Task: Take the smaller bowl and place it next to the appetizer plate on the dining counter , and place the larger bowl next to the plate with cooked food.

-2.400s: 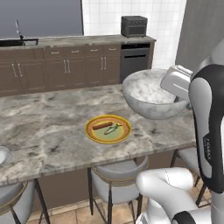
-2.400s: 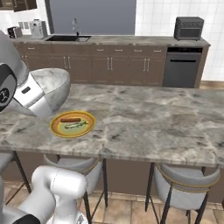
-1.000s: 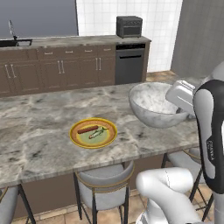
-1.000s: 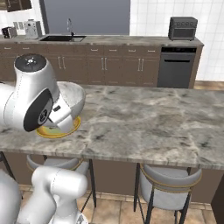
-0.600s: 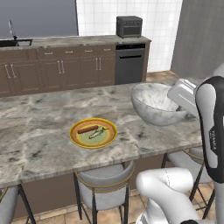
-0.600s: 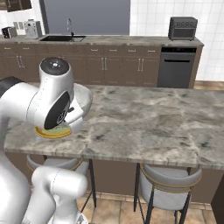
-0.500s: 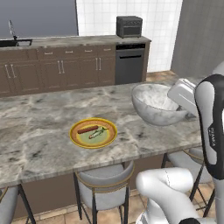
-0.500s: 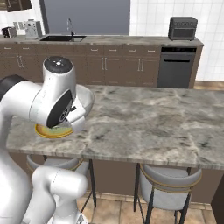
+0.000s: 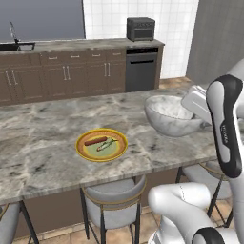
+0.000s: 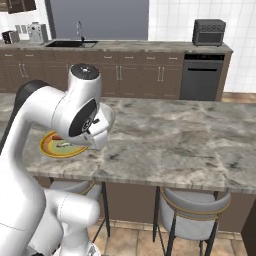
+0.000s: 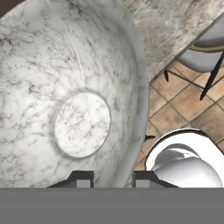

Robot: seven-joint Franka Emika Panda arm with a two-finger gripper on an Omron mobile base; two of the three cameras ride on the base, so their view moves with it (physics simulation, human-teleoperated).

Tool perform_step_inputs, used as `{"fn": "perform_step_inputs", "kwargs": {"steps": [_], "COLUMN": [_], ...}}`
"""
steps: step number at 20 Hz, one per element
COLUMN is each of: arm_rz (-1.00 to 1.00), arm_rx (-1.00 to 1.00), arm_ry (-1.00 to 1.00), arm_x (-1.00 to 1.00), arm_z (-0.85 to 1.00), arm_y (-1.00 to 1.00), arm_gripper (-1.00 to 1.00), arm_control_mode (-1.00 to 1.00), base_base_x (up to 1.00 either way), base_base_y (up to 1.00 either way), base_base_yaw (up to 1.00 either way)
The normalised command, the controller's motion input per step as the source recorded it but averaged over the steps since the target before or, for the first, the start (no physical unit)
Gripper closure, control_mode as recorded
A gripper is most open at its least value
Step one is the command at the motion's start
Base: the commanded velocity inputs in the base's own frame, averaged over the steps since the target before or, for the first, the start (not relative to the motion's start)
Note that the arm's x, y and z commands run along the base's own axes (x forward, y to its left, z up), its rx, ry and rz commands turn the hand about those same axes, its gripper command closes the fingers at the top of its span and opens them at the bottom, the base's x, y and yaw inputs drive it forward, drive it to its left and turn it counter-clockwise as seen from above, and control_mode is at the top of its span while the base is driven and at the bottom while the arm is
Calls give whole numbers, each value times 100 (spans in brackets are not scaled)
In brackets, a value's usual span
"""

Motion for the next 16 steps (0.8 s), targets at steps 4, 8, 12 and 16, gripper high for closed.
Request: {"fn": "perform_step_inputs", "kwargs": {"steps": [4,8,12,16], "arm_rz": [0,0,0,0], "arm_rx": [-1,-6,-6,-2], "arm_ry": [0,0,0,0], "arm_x": [44,43,34,27], "arm_z": [-34,-28,-22,-14], "arm_y": [0,0,0,0], "arm_gripper": [100,100,100,100], "arm_control_mode": [-100,-100,-100,-100], "base_base_x": [0,0,0,0], "base_base_y": [0,0,0,0], "base_base_yaw": [0,0,0,0]}}
